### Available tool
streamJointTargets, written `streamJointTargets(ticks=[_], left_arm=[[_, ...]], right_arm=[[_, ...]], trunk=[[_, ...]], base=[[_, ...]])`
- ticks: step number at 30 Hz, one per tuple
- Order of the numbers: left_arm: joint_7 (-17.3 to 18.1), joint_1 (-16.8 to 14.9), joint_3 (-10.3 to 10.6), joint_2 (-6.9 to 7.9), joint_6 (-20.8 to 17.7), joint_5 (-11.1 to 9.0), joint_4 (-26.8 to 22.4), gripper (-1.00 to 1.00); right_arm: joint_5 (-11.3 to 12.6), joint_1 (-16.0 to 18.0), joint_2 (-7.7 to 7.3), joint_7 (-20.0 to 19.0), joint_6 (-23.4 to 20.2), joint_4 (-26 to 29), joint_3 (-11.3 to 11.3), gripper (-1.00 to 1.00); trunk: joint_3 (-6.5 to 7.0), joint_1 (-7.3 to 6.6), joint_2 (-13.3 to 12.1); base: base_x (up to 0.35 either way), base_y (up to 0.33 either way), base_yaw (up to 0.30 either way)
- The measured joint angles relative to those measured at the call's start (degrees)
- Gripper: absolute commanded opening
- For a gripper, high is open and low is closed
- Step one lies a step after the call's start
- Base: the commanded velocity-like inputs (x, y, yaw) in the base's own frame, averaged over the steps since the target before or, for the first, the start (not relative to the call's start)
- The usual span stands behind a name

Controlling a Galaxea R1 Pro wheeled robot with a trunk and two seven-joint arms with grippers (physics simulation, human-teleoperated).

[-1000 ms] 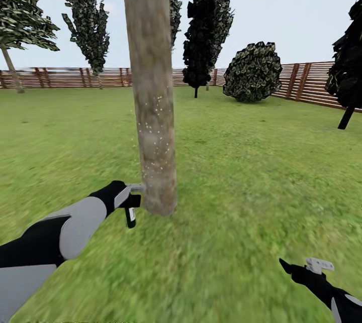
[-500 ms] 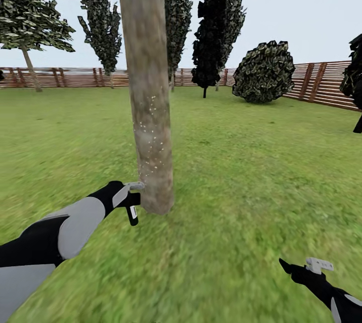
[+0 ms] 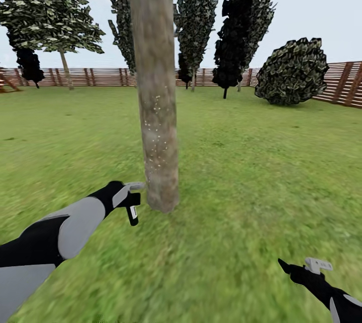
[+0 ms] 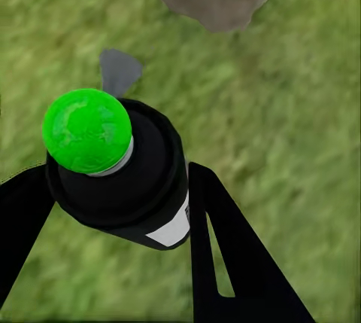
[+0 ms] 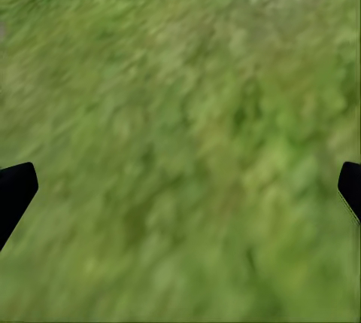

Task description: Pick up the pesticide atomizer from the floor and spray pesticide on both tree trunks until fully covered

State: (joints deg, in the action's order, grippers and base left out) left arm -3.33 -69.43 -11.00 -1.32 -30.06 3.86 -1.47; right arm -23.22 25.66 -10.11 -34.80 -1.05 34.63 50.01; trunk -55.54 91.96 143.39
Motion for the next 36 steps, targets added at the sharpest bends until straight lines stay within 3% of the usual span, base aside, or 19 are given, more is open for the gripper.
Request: streamJointTargets(ticks=[8, 27, 36], left_arm=[[0.00, 0.00, 0.00, -0.07, 0.05, 0.00, -0.02, -1.00], [0.09, -0.01, 0.08, -1.20, 2.14, -0.01, 0.07, -1.00], [0.09, 0.00, 0.05, -1.21, 2.06, -0.03, 0.07, -1.00]], right_arm=[[-0.01, 0.00, 0.00, 0.00, 0.00, 0.00, 0.00, 1.00], [-0.03, 0.00, 0.00, 0.00, 0.00, 0.00, 0.00, 1.00], [-0.02, 0.00, 0.00, 0.00, 0.00, 0.00, 0.00, 1.00]], trunk=[[0.00, 0.00, 0.00], [0.00, 0.00, 0.00], [0.00, 0.00, 0.00]], base=[[0.000, -0.323, 0.211], [0.125, -0.301, 0.006], [0.008, -0.055, 0.202]])
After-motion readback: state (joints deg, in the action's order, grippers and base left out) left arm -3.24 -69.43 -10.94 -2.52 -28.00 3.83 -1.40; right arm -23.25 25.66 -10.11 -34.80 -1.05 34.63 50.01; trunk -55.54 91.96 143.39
